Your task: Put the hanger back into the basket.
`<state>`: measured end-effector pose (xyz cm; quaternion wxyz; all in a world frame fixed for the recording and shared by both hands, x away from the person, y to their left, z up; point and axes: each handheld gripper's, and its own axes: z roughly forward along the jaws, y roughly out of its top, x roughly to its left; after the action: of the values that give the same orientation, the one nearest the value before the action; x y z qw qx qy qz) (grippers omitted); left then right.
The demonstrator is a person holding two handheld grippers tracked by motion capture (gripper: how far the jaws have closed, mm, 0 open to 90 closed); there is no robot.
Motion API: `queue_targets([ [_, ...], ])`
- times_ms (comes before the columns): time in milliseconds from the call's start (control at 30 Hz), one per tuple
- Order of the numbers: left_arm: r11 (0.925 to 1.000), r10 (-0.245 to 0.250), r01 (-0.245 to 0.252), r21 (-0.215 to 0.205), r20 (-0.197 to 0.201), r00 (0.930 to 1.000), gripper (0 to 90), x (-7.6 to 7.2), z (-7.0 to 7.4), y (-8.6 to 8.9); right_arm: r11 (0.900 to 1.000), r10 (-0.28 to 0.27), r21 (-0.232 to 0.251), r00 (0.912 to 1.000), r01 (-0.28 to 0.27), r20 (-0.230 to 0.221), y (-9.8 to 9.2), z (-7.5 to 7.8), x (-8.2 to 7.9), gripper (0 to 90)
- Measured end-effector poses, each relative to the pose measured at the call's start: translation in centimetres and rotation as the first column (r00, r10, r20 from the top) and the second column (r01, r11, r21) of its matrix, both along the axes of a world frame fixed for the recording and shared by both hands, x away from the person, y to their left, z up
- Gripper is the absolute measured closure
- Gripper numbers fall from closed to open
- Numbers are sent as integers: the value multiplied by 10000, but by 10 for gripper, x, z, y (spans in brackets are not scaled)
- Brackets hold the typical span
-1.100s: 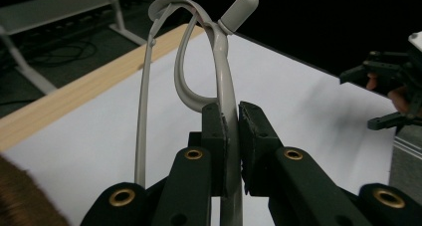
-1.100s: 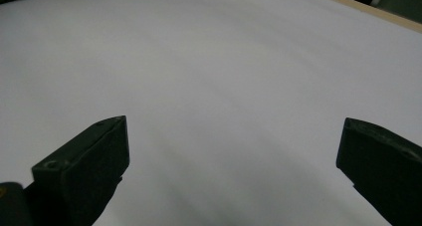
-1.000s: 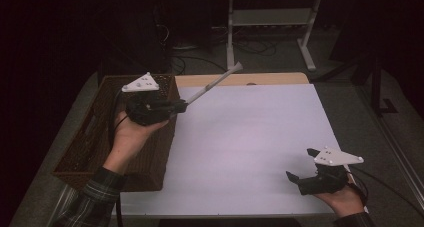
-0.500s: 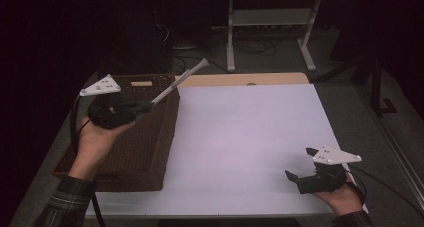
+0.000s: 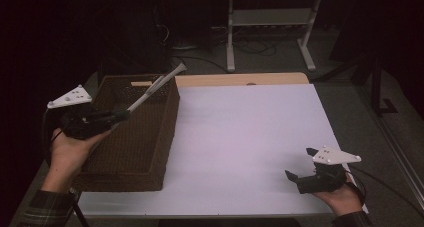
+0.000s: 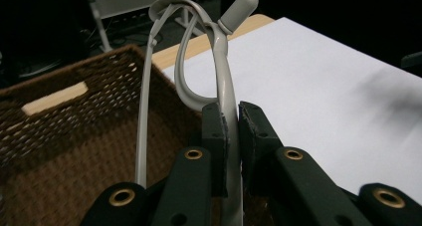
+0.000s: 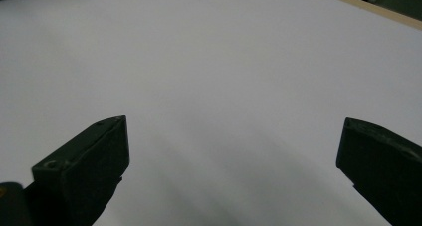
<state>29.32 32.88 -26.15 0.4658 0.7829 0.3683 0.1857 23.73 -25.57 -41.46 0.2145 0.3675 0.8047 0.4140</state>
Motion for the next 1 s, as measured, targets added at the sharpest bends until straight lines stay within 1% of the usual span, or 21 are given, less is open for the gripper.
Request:
queue_targets([
  [267, 9992, 407, -407, 10, -215, 9989, 826, -8, -10, 21, 10000, -63, -15, 10000, 63, -14, 0, 0, 0, 0],
  [467, 9983, 581, -579, 87, -345, 9977, 825, -11, -16, 29, 10000, -80, -44, 10000, 80, -36, 0, -1, 1, 0],
  [700, 9972, 667, -647, 366, -577, 9961, 825, -6, -25, 30, 9999, -84, -63, 10000, 83, -41, 0, -1, 1, 0],
  [867, 9973, 669, -642, 362, -788, 9946, 825, 1, -34, 31, 9999, -110, -55, 9999, 110, -45, -1, -1, 1, 0],
  [1000, 9978, 617, -589, 318, -972, 9934, 825, 4, -38, 32, 9999, -122, -50, 9999, 122, -50, -2, -2, 1, 0],
])
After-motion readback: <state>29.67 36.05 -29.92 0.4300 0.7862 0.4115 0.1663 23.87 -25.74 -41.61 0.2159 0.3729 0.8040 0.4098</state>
